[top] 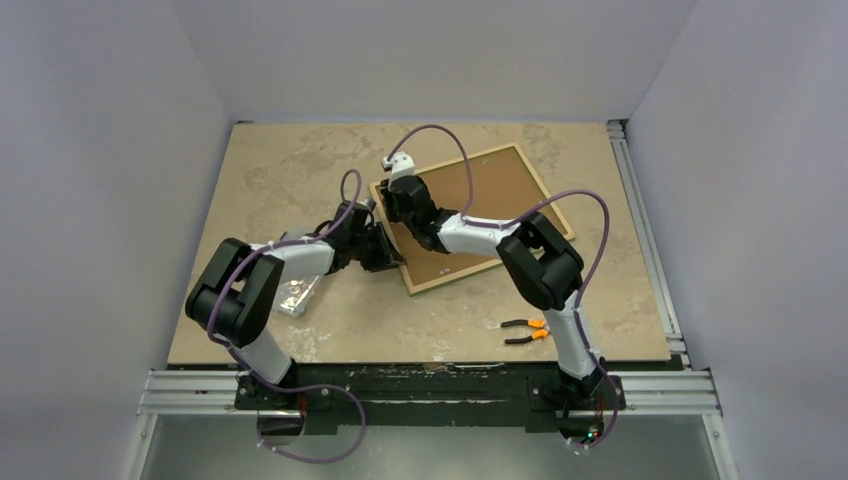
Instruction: Take the photo out of the frame
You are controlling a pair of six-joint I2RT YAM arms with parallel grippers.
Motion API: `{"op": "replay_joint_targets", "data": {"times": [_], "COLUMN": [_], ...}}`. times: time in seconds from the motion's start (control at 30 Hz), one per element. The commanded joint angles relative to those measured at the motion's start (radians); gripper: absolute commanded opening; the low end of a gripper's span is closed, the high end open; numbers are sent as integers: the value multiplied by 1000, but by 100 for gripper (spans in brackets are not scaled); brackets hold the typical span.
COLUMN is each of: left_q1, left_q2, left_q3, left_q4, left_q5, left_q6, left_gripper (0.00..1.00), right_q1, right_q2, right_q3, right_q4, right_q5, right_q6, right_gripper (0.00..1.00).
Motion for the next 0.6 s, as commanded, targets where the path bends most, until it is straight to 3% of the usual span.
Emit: {"op": "replay_joint_targets", "data": {"times": [0.0, 0.17, 0.57], "left_q1": [-4, -3, 1], "left_q2": [53, 66, 70], "left_q3": [-37, -27, -19], "left_q4": [-25, -30, -31], "left_q5": [-42, -37, -30], "left_q6": [35, 35, 33], "left_gripper": [0, 0, 0], "right_q1": [-1, -1, -15], "right_q2": [26, 14, -105], "right_q3": [26, 23, 6], "right_q4": [-42, -70, -45], "right_q5": [151, 175, -70], "right_q6": [-50, -56, 9], "right_gripper": [0, 0, 0]}}
